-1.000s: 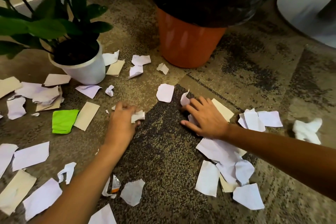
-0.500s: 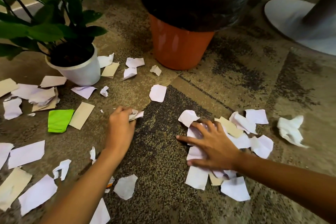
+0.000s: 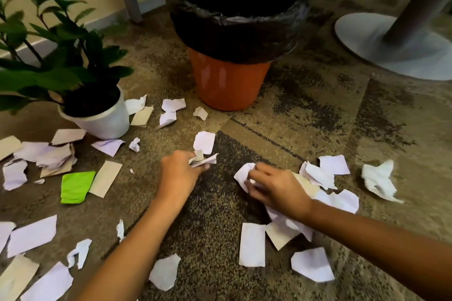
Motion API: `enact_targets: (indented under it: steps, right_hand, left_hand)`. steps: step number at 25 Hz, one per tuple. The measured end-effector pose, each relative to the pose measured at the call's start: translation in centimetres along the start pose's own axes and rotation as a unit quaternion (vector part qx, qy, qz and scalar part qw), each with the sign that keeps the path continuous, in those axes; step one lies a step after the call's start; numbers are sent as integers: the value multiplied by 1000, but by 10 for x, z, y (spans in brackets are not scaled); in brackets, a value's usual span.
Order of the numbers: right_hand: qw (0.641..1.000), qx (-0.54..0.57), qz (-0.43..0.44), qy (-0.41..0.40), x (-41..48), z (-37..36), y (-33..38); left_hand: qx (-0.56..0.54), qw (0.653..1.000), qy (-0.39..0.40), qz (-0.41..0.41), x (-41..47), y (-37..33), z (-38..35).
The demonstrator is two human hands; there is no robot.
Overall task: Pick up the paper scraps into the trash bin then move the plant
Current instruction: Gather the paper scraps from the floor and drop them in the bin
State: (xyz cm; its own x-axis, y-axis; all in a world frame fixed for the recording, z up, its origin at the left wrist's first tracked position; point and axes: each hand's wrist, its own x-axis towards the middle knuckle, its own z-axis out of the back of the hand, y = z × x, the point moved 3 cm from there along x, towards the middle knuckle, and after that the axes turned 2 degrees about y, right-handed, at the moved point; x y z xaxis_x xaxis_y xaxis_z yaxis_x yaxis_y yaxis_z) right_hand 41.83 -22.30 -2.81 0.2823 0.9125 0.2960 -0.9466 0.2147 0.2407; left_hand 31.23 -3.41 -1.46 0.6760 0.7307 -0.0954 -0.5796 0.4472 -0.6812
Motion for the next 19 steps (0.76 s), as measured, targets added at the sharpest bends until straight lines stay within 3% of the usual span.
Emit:
enact_targets:
  steps: [4,9,11,14,17,19]
  right_hand:
    - [982,36,-16,-185,71,67,-5]
    - [896,77,32,-436,158,175,3]
    - [868,167,-32,-466,195,202,0]
    - [822,291,-167,-459,249,224,-17]
    - [776,362,-286,-431,290,224,-46]
    - [741,384,-361,-415,304,215,-64]
  left_hand:
    - [-36,997,-62,-37,21,-47,31]
    - [-118,963,-190,-151,50,-135,92]
    - [-134,948,-229,-179,65,-170,115]
    - [-149,953,-221,-143,100,-210,138]
    - [-105,982,-119,-97,130,-231,141]
    - [-18,993,-59,-105,147,-238,135]
